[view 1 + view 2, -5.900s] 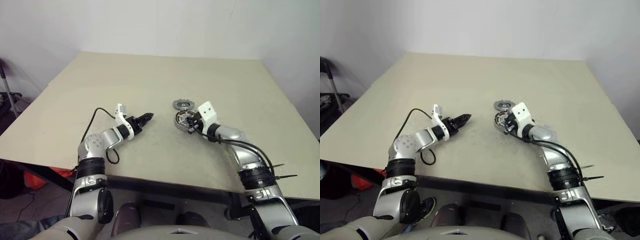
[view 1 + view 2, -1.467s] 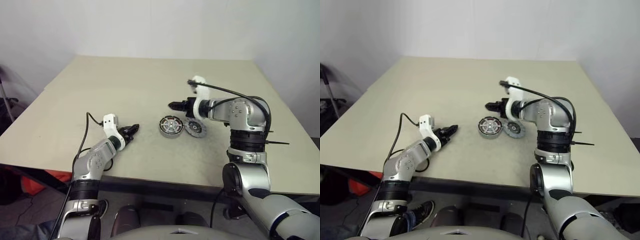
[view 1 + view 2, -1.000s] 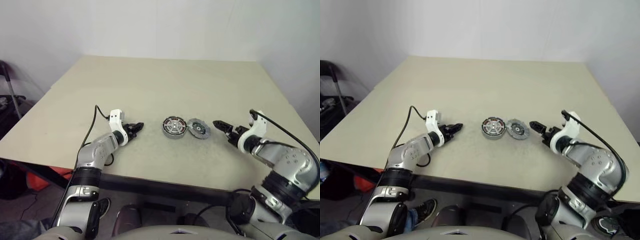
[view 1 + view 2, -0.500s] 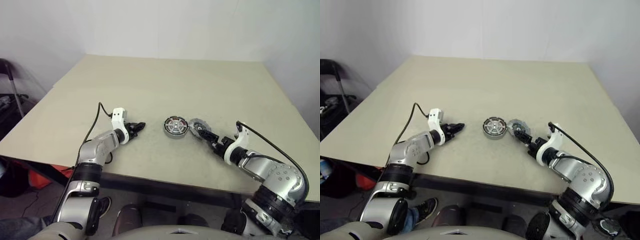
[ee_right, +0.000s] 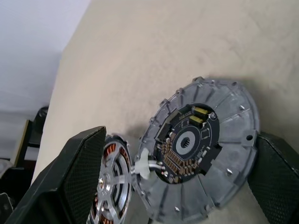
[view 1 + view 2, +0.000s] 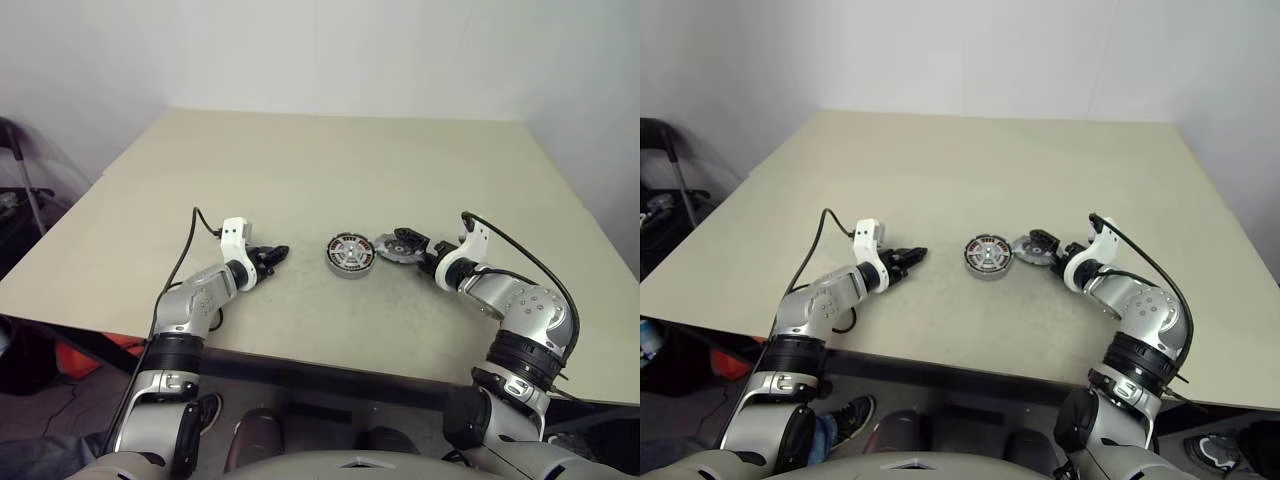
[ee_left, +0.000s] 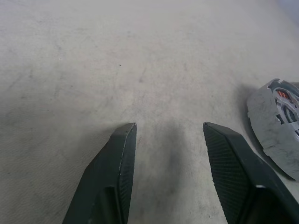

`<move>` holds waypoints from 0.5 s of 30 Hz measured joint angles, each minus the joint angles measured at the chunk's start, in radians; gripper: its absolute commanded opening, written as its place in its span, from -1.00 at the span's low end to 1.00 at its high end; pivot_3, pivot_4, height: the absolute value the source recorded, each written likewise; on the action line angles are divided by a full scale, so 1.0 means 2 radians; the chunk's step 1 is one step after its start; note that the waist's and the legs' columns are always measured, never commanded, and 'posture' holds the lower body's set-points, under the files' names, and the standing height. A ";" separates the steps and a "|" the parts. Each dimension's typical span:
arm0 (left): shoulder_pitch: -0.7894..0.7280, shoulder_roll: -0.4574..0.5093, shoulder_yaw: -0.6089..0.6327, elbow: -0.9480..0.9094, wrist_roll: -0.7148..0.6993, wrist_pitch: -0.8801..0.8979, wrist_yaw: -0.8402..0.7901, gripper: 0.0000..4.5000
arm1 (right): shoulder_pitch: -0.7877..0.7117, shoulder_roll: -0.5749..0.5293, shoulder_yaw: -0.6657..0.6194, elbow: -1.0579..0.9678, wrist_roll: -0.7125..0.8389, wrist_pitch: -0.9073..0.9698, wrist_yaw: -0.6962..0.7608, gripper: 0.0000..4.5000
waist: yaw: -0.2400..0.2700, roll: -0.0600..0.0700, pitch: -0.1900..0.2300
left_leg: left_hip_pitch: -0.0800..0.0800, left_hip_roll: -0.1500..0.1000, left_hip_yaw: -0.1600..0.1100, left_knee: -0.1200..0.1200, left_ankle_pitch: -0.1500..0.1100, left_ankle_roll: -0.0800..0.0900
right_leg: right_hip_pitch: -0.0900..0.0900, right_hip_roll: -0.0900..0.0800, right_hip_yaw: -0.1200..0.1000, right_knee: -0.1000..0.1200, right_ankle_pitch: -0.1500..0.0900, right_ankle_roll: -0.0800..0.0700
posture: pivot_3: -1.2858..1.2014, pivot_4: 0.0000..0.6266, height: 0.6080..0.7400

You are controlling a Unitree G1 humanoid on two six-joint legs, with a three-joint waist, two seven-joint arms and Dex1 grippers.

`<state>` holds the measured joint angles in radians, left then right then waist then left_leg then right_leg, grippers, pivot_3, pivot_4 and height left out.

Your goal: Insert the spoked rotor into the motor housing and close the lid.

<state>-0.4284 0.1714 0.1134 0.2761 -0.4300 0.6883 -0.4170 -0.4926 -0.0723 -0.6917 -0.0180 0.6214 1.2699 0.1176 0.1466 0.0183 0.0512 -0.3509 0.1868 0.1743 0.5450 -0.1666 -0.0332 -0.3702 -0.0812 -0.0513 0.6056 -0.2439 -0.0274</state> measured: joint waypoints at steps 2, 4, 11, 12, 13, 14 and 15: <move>0.000 -0.001 0.000 0.000 0.000 0.000 0.002 0.09 | -0.005 0.000 0.006 0.002 0.006 -0.003 0.002 0.98 | 0.000 0.000 0.000 | 0.000 0.000 0.000 0.000 0.000 0.000 | 0.000 0.000 0.000 0.000 0.000 0.000 | 0.03 -1.00 1.00; 0.000 -0.001 0.000 0.001 0.000 -0.002 0.002 0.09 | -0.011 0.000 0.009 0.001 0.015 -0.002 0.004 0.98 | 0.000 0.000 0.000 | 0.000 0.000 0.000 0.000 0.000 0.000 | 0.000 0.000 0.000 0.000 0.000 0.000 | 0.03 -1.00 1.00; -0.001 -0.008 -0.005 0.011 0.008 -0.019 0.002 0.09 | -0.026 0.046 0.064 -0.058 0.084 0.011 0.023 0.98 | 0.000 0.000 0.000 | 0.001 0.000 0.000 0.000 0.000 0.000 | 0.001 0.000 0.000 0.000 0.000 0.000 | 0.03 -1.00 1.00; -0.002 -0.009 -0.005 0.012 0.008 -0.020 0.002 0.09 | -0.026 0.054 0.078 -0.063 0.090 0.015 0.024 0.98 | 0.000 0.000 0.000 | 0.001 0.000 0.000 0.000 0.000 0.000 | 0.001 0.000 0.000 0.000 0.000 0.000 | 0.03 -1.00 1.00; -0.003 -0.009 -0.005 0.014 0.009 -0.022 0.002 0.09 | -0.026 0.060 0.090 -0.065 0.093 0.017 0.024 0.98 | 0.001 0.000 0.000 | 0.001 0.000 0.000 0.000 0.000 0.000 | 0.001 0.000 0.000 0.000 0.000 0.000 | 0.03 -1.00 1.00; -0.003 -0.010 -0.005 0.015 0.009 -0.024 0.002 0.09 | -0.026 0.063 0.107 -0.069 0.095 0.020 0.023 0.98 | 0.001 0.000 0.000 | 0.000 0.000 0.000 0.000 0.000 0.000 | 0.001 0.000 0.000 0.000 0.000 0.000 | 0.03 -1.00 1.00; -0.004 -0.010 -0.005 0.016 0.009 -0.024 0.002 0.09 | -0.025 0.065 0.122 -0.072 0.095 0.023 0.022 0.98 | 0.001 0.000 0.000 | 0.000 0.000 0.000 0.000 0.000 0.000 | 0.001 0.000 0.000 0.000 0.000 0.000 | 0.03 -1.00 1.00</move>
<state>-0.4358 0.1507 0.1027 0.3079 -0.4120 0.6403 -0.4131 -0.5425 0.0569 -0.4478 -0.1624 0.8112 1.3156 0.1615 0.1493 0.0180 0.0508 -0.3502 0.1864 0.1741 0.5452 -0.1666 -0.0332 -0.3685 -0.0818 -0.0513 0.6049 -0.2440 -0.0273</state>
